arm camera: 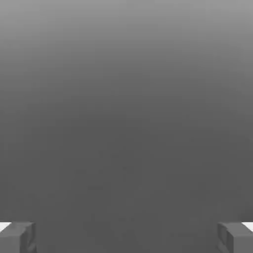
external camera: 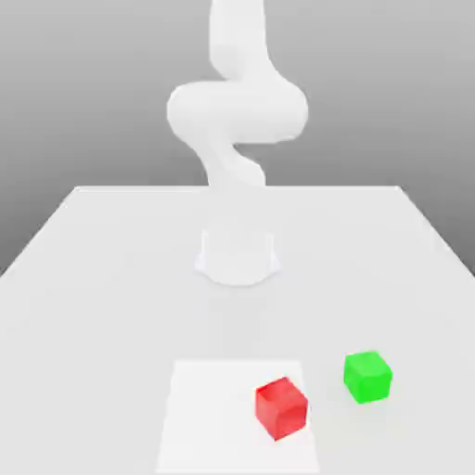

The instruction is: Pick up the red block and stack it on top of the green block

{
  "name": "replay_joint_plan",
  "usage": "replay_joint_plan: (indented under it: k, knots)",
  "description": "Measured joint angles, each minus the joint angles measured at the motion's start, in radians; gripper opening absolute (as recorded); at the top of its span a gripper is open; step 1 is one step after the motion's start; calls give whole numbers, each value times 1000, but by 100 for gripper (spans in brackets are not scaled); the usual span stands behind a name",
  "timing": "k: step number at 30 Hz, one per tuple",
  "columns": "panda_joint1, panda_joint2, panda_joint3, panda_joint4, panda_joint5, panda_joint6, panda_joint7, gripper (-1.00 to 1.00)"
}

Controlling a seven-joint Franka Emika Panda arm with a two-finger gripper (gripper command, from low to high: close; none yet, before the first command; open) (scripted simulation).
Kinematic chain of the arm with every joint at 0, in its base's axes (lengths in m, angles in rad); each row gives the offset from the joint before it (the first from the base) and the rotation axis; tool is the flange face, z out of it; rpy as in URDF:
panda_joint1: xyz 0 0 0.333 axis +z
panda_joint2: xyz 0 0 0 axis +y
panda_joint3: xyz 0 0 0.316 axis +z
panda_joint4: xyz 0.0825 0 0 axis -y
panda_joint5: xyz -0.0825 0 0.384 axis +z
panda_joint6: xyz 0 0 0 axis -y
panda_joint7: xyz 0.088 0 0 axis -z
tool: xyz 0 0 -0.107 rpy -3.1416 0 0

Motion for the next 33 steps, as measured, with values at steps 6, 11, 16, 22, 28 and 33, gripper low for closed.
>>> replay_joint_plan:
  k: [6, 11, 16, 22, 28, 33]
  knots:
    - [62, 224, -27, -86, 15, 111, -111, 0]
    - [101, 406, -35, -156, 30, 200, -202, 0]
    - [128, 587, -32, -226, 35, 290, -287, 0]
    - [148, 803, -23, -301, 8, 403, -357, 0]
    - [138, 1008, -9, -281, 19, 571, -374, -100]
    - [137, 1008, -9, -281, 17, 570, -373, -100]
